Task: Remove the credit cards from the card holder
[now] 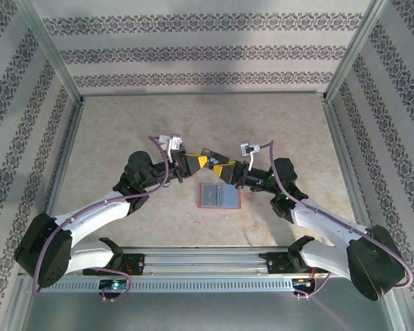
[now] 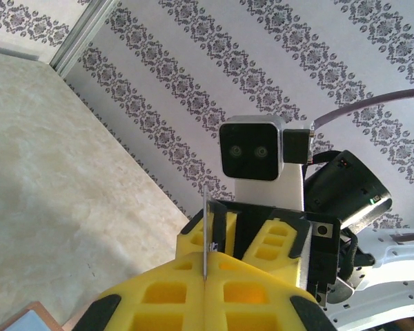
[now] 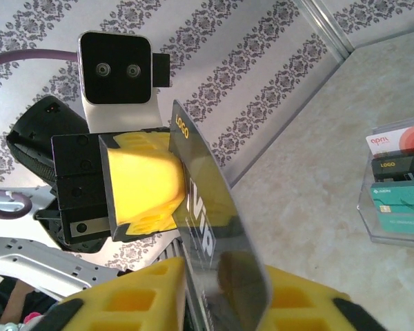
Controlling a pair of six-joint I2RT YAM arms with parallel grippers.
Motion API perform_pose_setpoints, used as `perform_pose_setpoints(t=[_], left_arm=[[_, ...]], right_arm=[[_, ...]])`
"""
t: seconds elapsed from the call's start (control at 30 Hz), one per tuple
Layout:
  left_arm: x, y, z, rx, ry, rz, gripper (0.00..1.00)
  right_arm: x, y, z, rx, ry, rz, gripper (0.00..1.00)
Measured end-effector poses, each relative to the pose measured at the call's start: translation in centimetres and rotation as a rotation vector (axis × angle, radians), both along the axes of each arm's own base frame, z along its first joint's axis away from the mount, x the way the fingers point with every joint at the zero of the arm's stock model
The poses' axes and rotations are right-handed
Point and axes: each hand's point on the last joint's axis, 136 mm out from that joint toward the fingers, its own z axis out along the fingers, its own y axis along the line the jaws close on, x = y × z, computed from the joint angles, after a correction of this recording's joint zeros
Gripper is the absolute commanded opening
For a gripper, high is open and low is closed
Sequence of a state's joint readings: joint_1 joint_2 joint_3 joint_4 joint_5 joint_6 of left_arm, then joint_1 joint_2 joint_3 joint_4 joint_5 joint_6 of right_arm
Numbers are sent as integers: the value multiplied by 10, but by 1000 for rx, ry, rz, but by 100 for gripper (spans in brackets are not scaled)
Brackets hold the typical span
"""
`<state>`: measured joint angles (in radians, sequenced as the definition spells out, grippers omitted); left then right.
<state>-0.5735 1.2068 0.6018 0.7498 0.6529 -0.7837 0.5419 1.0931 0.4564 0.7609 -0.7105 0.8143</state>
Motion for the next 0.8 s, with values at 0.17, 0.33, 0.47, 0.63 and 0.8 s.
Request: perform_pose_setpoints(t=[0.17, 0.33, 0.47, 0.63, 0.8], left_arm=[[0, 0, -1, -2, 9, 0, 11], [3, 5, -2, -1, 11, -1, 27], [7, 14, -4, 25, 11, -4, 45], [12, 19, 11, 137, -47, -12, 57], [9, 21, 51, 297, -208, -36, 57]], right_arm=[[-4, 6, 1, 0, -3, 36, 9], [-7, 8, 6, 2, -21, 61, 0], [-9, 9, 7, -4, -34, 74, 0], [-12, 9, 1, -40, -23, 90, 0], [-19, 12, -4, -77, -11, 128, 0]])
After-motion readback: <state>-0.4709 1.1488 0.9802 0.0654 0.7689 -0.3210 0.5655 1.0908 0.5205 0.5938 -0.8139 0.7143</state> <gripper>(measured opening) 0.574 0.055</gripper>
